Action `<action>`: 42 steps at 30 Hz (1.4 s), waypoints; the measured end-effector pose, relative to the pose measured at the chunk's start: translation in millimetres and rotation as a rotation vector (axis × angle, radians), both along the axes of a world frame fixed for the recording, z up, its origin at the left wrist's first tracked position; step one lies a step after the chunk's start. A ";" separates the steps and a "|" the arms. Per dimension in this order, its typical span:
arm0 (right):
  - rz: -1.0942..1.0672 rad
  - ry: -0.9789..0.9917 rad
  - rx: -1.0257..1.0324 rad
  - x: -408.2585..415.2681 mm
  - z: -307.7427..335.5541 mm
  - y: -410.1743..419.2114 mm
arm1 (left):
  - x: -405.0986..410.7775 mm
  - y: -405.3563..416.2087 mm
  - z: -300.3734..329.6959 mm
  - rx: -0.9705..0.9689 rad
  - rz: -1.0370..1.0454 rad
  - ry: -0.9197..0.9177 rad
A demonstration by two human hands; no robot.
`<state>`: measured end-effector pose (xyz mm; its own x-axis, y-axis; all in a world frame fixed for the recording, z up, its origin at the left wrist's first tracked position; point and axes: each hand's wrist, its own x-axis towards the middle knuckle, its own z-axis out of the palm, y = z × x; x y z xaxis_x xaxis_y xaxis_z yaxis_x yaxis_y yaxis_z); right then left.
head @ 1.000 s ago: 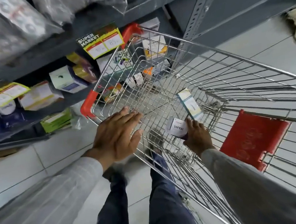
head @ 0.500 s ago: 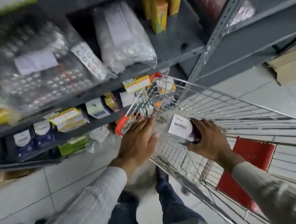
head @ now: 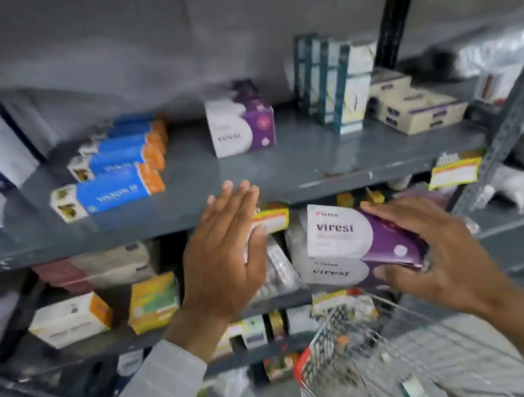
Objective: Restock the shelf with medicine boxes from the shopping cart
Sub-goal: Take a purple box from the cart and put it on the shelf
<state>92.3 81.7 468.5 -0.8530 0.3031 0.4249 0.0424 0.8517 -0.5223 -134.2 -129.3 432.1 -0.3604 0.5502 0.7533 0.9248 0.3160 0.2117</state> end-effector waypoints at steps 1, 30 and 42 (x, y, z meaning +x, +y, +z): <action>0.028 0.040 0.012 -13.8 15.2 -1.2 | -11.7 -7.7 9.2 0.003 0.036 0.017; -0.033 0.345 0.152 -135.3 23.6 13.1 | -58.0 -16.8 1.6 0.076 0.139 -0.097; -0.312 -0.230 -0.123 79.1 -250.0 70.6 | 120.1 63.0 -210.4 -0.635 -0.330 -0.338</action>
